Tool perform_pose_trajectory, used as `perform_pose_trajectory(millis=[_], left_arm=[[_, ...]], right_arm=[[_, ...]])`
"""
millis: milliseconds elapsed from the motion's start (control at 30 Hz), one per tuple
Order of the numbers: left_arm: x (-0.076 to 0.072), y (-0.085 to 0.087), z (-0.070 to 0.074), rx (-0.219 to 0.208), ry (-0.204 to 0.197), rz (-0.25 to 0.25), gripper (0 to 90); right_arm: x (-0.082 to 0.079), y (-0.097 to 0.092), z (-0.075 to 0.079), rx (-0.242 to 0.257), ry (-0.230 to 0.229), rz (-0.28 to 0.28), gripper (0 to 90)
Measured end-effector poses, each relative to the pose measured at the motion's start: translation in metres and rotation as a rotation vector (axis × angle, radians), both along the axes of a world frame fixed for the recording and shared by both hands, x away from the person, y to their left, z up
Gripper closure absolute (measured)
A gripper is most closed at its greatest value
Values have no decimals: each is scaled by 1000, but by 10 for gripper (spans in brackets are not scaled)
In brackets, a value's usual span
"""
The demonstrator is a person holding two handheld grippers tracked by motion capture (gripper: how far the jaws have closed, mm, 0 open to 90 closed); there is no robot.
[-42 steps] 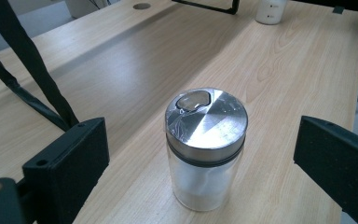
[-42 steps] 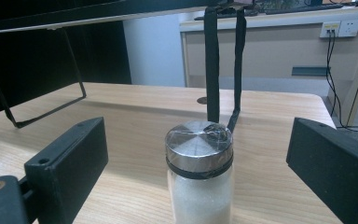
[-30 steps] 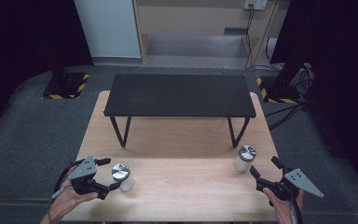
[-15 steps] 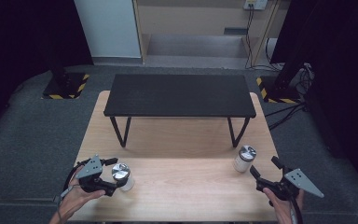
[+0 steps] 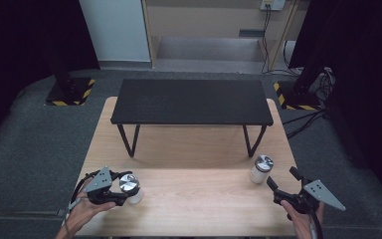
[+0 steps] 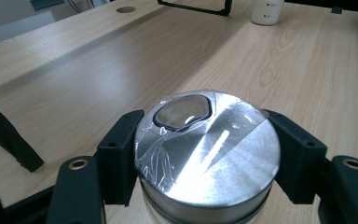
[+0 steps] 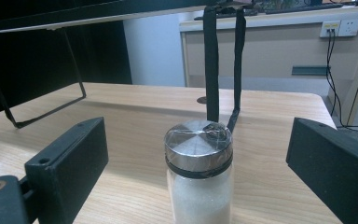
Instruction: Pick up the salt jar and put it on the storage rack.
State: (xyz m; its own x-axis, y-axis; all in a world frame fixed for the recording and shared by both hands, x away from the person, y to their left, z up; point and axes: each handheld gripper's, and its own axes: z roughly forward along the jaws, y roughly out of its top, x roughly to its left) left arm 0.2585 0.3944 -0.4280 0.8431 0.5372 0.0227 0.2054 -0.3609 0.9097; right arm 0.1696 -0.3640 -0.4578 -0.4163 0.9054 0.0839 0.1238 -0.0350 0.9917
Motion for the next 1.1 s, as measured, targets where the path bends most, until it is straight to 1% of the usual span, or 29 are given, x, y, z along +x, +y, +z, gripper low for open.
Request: perform_pose_trajectory(millis=[167,300,467,500,633,700,800,900,1000,1100], left_arm=[[-2,0,-2,-10,-2,11,336],[-2,-1,-1,-9,0,13,338],[-2,0,-2,-28,15,24,338],[-3,0,-1,-35,14,28,338],[-3,-1,4,-40,4,25,339],[-3,-2,11,-56,-4,20,339],[-1,-5,25,-58,-19,9,338],[0,-7,38,-87,-22,13,339],[2,-12,57,-86,-35,5,339],[5,-18,78,-75,-49,-1,338]], right_arm=[[0,0,0,0,2,1,55],[0,0,0,0,0,0,55],[0,0,0,2,1,0,55],[0,0,0,1,1,0,55],[1,0,0,1,5,1,55],[1,0,0,2,5,0,55],[1,0,0,2,6,1,55],[1,0,0,3,4,2,55],[1,-1,0,4,4,3,55],[1,-1,-1,3,6,5,55]])
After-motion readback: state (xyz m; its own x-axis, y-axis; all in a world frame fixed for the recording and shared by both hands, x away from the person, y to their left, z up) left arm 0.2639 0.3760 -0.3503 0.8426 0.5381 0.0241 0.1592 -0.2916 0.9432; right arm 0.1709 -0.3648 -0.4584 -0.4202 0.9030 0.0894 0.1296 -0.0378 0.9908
